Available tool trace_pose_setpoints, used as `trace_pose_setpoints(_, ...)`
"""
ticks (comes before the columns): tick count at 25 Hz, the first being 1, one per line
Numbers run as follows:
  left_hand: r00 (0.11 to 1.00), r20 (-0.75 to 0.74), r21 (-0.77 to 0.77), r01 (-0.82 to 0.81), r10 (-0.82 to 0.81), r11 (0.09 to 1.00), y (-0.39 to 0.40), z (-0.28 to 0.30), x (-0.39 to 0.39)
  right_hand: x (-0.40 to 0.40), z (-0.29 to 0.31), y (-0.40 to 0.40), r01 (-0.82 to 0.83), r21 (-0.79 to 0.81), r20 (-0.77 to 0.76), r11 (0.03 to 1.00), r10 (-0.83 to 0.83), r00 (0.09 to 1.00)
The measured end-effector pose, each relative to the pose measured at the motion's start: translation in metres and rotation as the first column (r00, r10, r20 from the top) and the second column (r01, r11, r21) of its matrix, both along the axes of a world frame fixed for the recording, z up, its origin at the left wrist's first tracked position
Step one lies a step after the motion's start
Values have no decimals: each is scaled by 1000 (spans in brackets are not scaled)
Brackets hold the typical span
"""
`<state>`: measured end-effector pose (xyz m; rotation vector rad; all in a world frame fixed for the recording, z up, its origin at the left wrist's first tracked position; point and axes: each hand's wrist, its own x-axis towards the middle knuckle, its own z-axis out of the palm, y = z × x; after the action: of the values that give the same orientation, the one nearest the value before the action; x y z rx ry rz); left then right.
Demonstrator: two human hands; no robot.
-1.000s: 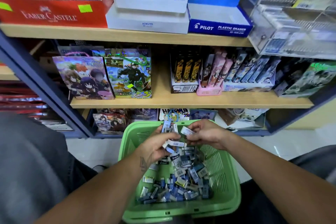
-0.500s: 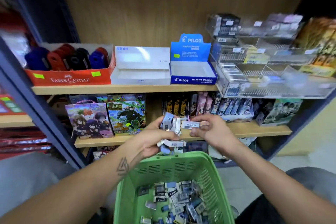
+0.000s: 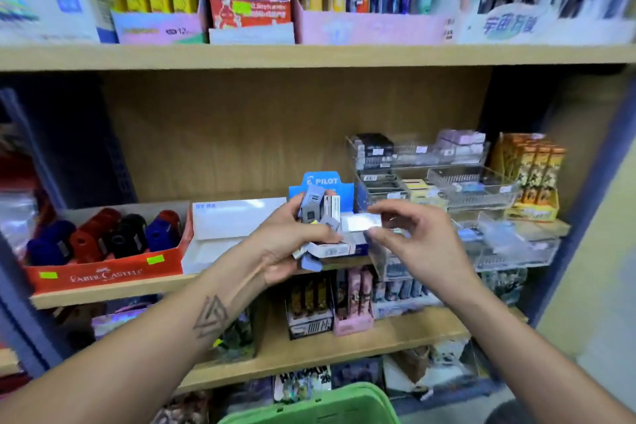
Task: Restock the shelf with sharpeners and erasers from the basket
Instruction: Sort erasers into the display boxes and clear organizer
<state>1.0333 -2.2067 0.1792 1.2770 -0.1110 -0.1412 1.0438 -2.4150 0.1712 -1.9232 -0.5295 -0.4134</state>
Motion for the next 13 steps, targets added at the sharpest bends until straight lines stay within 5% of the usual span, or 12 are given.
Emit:
trace_pose_setpoints(5, 999, 43, 64, 25, -28, 998, -51, 44, 53, 43, 21, -53, 121, -13, 49, 993, -120, 992)
trace_pose_setpoints(13, 996, 52, 74, 70, -74, 995, -157, 51, 105, 89, 28, -163, 412, -277, 4, 868, -427, 904)
